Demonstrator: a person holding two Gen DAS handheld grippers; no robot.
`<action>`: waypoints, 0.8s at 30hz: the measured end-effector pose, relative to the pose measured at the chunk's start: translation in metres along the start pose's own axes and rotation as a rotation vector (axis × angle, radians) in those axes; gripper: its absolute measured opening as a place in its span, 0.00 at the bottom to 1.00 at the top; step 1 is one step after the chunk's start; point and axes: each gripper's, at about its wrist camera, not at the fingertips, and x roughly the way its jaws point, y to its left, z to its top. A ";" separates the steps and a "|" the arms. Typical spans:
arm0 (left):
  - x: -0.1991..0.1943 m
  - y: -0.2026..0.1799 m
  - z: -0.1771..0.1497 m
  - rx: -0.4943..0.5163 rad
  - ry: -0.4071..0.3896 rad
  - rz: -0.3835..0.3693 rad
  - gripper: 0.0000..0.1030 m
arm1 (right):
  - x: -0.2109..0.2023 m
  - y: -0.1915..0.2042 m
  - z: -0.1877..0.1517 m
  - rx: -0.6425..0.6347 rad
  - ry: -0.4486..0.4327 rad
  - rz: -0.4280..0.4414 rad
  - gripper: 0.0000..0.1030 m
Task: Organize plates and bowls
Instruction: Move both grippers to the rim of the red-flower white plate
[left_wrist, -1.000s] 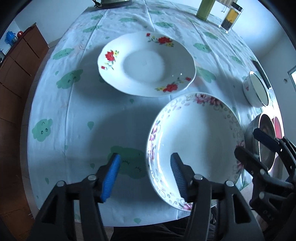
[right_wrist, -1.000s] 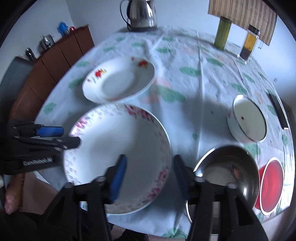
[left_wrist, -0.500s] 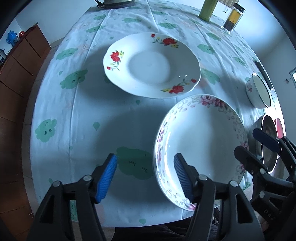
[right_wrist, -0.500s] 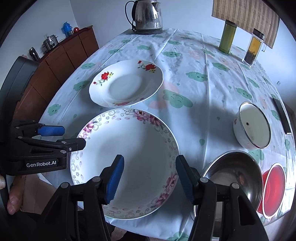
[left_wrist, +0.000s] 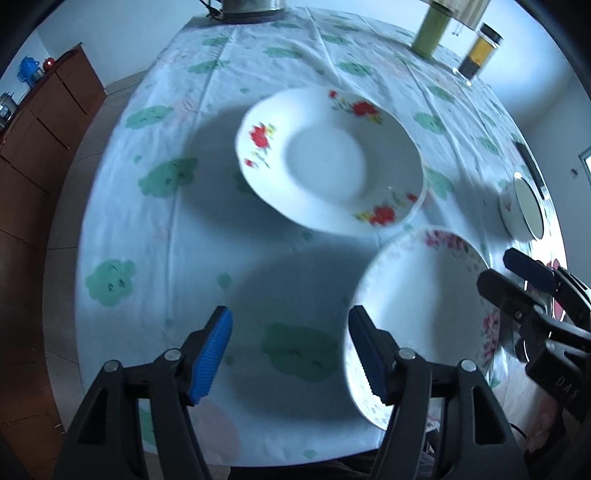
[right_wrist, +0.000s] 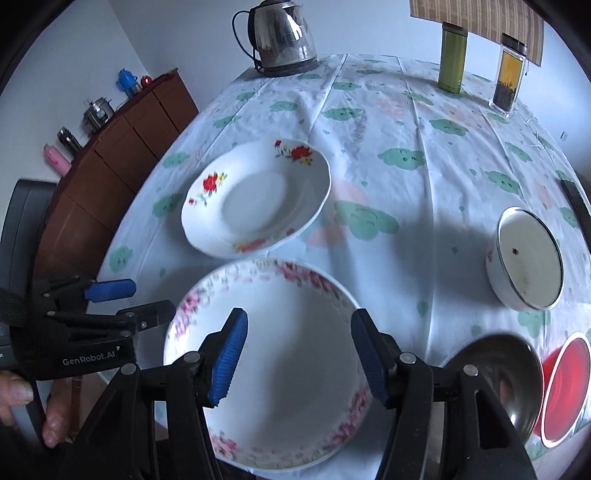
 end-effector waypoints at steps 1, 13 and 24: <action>0.000 0.004 0.003 -0.005 -0.001 0.006 0.64 | 0.002 0.000 0.004 0.002 -0.001 -0.001 0.59; 0.010 0.029 0.052 -0.028 -0.021 0.021 0.64 | 0.027 0.000 0.048 0.049 0.026 0.005 0.59; 0.035 0.037 0.102 -0.017 -0.020 0.037 0.64 | 0.061 -0.015 0.089 0.097 0.059 -0.025 0.57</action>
